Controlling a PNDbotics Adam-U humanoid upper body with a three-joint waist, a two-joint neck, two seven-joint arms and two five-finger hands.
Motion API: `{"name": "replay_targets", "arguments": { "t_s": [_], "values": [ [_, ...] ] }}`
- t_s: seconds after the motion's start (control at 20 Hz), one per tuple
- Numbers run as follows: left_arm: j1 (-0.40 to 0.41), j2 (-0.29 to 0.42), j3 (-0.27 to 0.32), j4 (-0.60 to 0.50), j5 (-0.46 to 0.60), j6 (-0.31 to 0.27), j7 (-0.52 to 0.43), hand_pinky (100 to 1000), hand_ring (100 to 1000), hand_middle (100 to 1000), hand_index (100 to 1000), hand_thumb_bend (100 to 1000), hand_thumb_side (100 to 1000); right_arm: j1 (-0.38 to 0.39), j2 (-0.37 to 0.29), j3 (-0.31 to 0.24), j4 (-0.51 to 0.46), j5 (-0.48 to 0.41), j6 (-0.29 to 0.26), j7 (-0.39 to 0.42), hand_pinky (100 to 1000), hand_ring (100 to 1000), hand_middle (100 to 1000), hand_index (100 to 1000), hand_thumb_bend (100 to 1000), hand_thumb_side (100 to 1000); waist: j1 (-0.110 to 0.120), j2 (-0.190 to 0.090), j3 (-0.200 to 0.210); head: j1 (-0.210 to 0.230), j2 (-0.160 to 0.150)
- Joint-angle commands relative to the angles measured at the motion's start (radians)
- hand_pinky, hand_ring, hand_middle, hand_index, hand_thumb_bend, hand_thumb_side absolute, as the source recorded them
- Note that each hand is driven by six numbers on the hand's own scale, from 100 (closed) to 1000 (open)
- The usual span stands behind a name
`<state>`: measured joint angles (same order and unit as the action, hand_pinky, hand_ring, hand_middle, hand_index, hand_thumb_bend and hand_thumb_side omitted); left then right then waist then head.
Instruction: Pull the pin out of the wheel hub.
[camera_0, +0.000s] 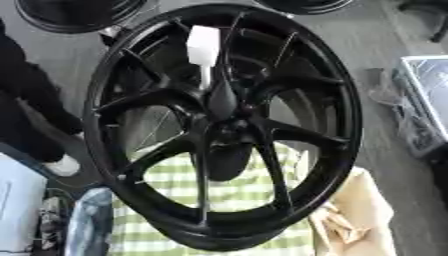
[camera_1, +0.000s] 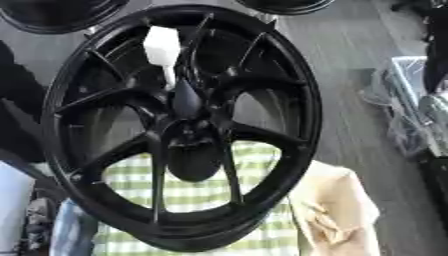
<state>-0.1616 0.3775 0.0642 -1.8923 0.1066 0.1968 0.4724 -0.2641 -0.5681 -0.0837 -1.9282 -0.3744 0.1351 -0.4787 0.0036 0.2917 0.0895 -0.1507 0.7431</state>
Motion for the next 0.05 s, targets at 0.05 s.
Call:
{"name": "replay_targets", "arguments": {
  "t_s": [0.05],
  "values": [
    [-0.016,0.007,0.001,-0.018,0.001,-0.009,0.0,807,721,725,760,262,730,-0.026,0.044,0.017,0.043,0.013,-0.014,0.027,907,751,692,800,100,745,0.002,-0.022,0.003,0.004,-0.018]
  ]
}}
